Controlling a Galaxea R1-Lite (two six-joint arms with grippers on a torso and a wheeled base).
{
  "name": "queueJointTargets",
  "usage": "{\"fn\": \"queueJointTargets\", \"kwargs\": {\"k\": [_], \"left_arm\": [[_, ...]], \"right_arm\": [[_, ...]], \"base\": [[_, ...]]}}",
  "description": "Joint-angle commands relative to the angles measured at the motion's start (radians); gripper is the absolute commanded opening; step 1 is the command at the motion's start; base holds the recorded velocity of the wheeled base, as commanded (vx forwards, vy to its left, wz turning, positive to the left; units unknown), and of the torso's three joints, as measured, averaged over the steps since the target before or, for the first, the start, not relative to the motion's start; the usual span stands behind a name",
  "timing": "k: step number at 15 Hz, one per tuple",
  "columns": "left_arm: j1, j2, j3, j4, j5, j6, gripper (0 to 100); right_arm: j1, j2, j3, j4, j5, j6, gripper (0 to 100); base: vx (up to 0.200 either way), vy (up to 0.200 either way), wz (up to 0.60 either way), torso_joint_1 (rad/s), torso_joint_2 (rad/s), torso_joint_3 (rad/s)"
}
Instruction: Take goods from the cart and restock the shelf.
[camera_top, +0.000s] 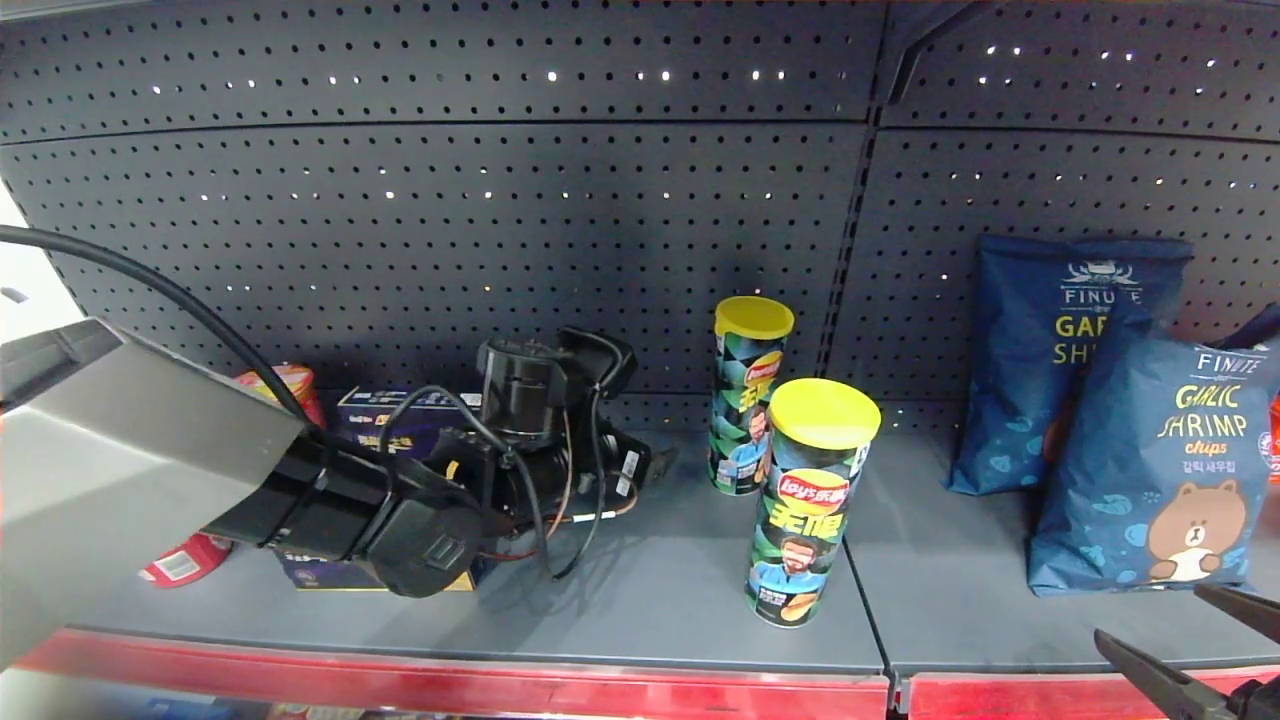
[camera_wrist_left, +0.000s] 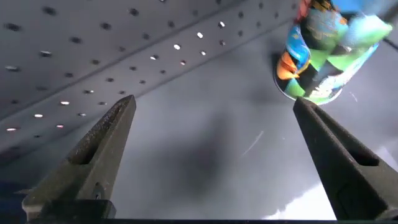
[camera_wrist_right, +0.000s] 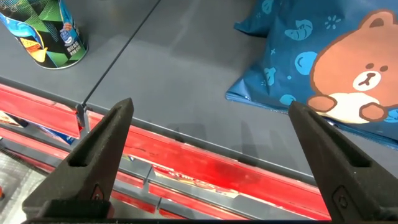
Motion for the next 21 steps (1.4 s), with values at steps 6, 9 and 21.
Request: {"fn": "queueJointTargets", "kwargs": {"k": [6, 9, 21], "left_arm": [[-0.003, 0.134, -0.212, 0.088, 0.029, 0.000, 100], [-0.003, 0.148, -0.231, 0.090, 0.029, 0.000, 100], [-0.041, 0.177, -0.292, 0.103, 0.029, 0.001, 100]], "right_arm": [[-0.009, 0.005, -0.001, 0.000, 0.001, 0.000, 100], [-0.012, 0.005, -0.001, 0.000, 0.002, 0.000, 100], [-0.017, 0.003, -0.005, -0.002, 0.002, 0.000, 100]], "base": [[0.000, 0.000, 0.00, 0.000, 0.00, 0.000], [0.000, 0.000, 0.00, 0.000, 0.00, 0.000], [0.000, 0.000, 0.00, 0.000, 0.00, 0.000]]}}
